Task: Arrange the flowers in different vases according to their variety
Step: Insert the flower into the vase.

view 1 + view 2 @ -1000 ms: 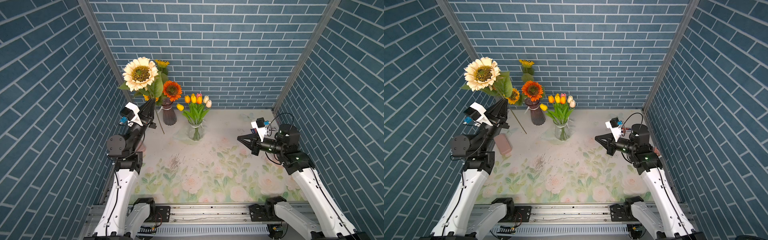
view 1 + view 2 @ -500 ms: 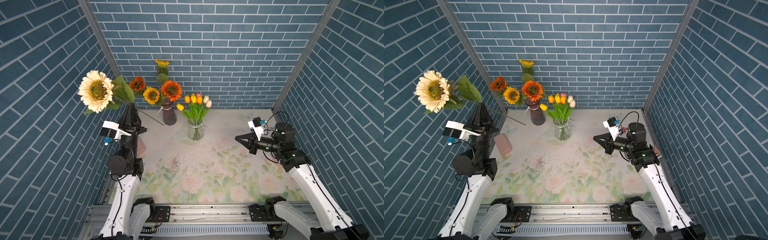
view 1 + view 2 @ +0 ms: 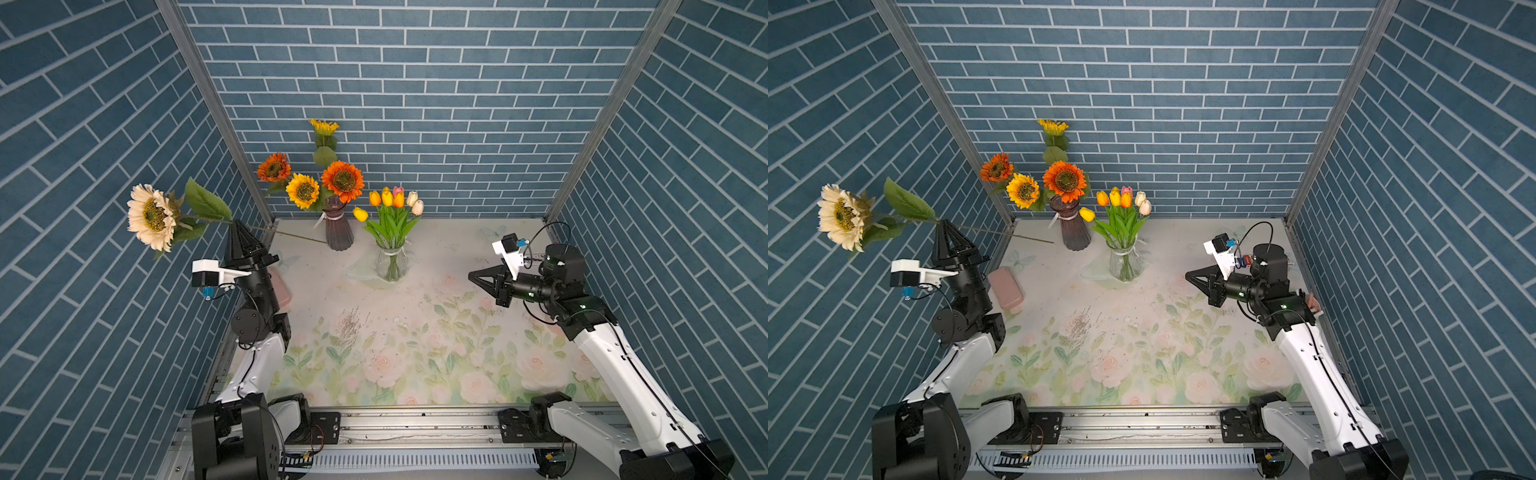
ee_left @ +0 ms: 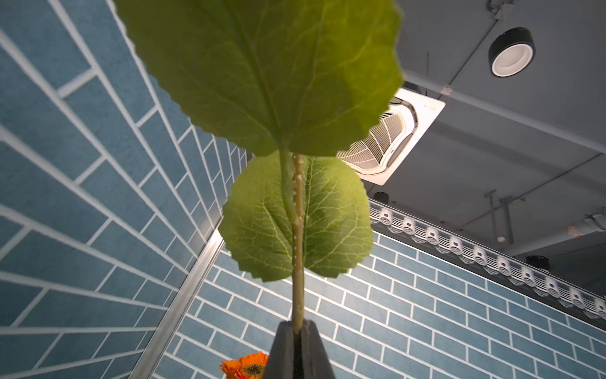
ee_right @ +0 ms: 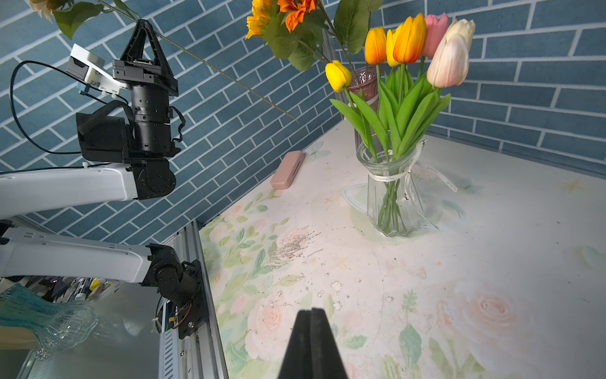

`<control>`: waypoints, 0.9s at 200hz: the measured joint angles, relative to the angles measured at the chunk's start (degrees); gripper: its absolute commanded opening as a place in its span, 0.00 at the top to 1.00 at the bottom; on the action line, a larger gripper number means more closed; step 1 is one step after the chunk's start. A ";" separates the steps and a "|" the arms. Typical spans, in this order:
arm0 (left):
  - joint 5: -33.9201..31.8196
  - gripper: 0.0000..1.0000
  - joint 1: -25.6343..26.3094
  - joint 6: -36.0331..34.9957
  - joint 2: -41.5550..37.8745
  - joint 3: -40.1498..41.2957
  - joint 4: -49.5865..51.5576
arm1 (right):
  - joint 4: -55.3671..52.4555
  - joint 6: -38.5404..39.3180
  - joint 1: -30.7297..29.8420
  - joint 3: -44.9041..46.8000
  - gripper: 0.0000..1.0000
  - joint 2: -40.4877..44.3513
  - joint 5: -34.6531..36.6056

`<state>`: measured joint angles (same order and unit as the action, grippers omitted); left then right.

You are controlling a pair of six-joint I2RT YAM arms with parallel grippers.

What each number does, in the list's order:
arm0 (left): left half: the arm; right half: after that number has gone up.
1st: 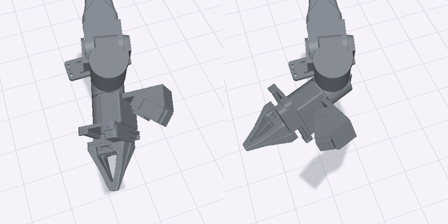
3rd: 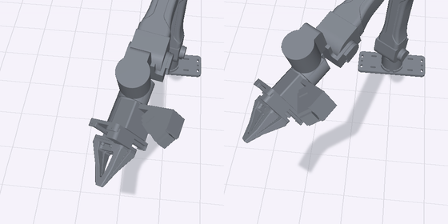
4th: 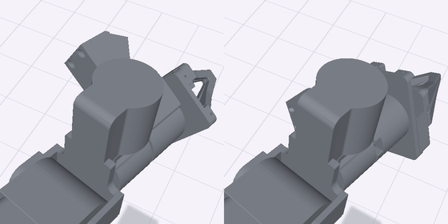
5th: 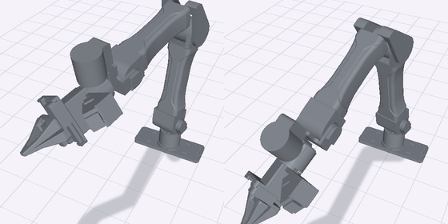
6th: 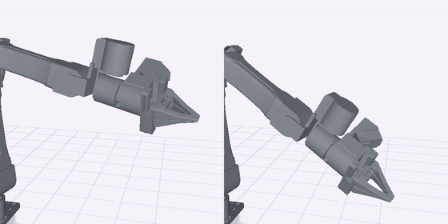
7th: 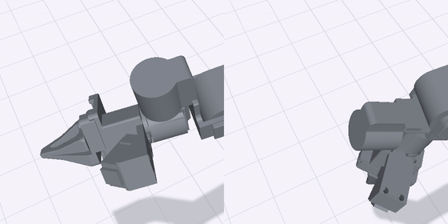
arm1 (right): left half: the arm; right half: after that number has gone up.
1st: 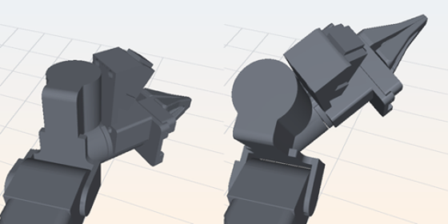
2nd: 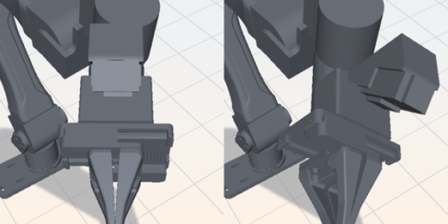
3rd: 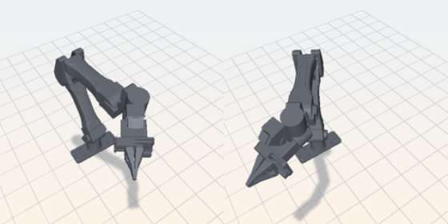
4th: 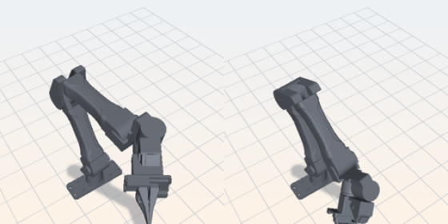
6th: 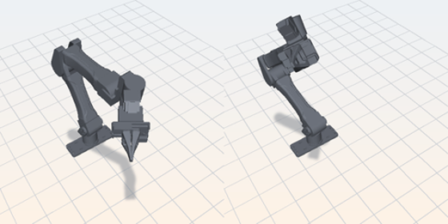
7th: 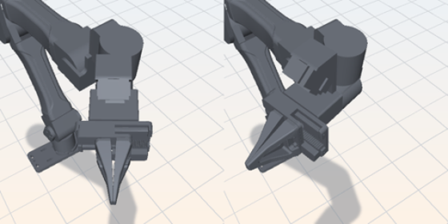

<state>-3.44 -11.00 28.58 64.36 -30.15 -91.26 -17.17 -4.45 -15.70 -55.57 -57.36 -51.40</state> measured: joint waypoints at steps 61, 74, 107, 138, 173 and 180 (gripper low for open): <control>-5.07 1.00 -0.24 -1.46 7.04 -1.99 -0.90 | -0.42 -0.02 -0.04 -1.27 0.97 -2.21 1.14; -5.33 1.00 -0.33 -1.88 9.60 -4.74 -1.03 | -0.42 -0.02 -0.07 -1.31 0.97 -2.67 1.27; -5.35 1.00 -0.37 -2.19 16.31 -12.55 -1.22 | -0.42 -0.07 -0.46 -1.73 0.97 -4.50 1.97; -5.84 1.00 -0.37 -2.47 21.92 -17.53 -1.22 | -0.63 -0.07 -0.81 -2.71 0.97 -5.88 2.82; -6.56 1.00 -0.37 -1.64 27.82 -22.95 -1.18 | -0.96 -0.09 -0.92 -4.52 0.97 -8.15 3.80; -6.73 1.00 -0.39 -1.25 28.94 -24.06 -1.16 | -1.03 -0.09 -0.98 -4.87 0.97 -8.68 3.96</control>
<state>-10.17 -11.40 27.33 93.30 -54.22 -92.42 -18.20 -4.54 -16.69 -60.45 -66.04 -47.44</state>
